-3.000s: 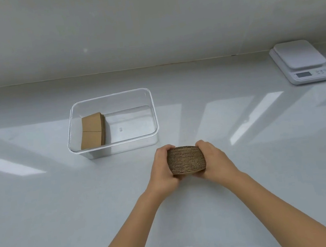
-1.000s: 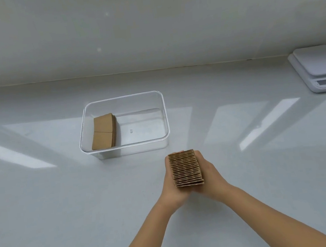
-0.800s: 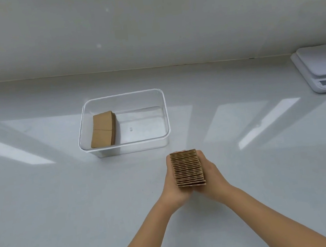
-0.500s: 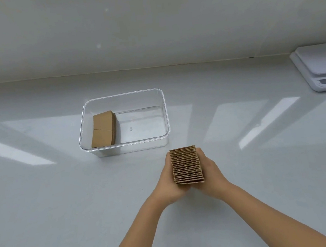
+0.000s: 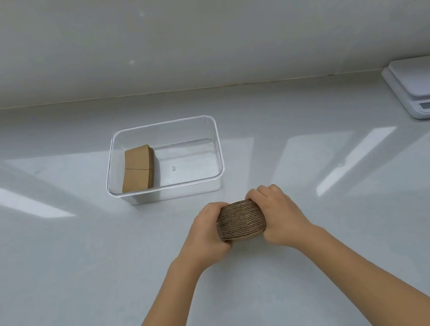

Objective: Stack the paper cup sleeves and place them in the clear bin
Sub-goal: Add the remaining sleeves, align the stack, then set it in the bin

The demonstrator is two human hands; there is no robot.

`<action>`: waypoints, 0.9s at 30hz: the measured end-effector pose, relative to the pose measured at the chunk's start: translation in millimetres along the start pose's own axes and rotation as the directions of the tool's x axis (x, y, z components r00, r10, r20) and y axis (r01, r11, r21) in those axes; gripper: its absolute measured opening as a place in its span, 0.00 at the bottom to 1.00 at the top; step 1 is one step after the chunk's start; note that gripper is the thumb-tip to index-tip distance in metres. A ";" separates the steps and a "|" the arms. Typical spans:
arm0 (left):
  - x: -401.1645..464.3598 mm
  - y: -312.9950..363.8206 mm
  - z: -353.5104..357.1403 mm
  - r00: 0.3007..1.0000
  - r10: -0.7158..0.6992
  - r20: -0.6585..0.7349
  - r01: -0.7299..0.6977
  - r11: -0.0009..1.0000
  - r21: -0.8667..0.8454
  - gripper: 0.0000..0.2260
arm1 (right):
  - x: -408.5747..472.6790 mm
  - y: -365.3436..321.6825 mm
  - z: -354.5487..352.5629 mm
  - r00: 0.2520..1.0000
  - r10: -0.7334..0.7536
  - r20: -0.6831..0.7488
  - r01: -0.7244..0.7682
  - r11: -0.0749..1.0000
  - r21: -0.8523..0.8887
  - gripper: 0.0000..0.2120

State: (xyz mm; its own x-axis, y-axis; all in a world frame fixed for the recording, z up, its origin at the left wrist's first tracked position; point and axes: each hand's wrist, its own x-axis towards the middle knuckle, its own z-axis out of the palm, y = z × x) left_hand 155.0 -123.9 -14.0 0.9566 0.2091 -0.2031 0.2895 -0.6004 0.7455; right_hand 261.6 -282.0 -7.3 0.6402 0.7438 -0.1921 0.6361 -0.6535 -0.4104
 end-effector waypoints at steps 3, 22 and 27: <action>3.9 -5.5 1.7 1.000 0.007 -0.030 -0.008 0.999 -0.035 0.24 | -2.4 18.3 -4.8 0.993 -0.055 0.104 0.030 0.974 0.226 0.30; -14.8 22.3 -10.3 0.984 0.124 -0.127 -0.138 0.985 -0.105 0.22 | -22.2 3.6 -21.1 0.970 -0.149 -0.190 0.184 0.966 0.181 0.22; -26.9 51.9 -60.7 0.971 0.145 -0.189 -0.169 0.979 -0.114 0.24 | -21.0 -27.5 -55.5 0.958 -0.142 -0.250 0.221 0.919 0.325 0.24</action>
State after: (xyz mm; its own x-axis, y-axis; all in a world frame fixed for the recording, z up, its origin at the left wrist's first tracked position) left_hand 142.2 -113.8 68.7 0.9645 0.2621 0.0314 0.1182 -0.5354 0.8363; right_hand 254.6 -287.5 57.5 0.6305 0.7702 0.0967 0.5861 -0.3907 -0.7098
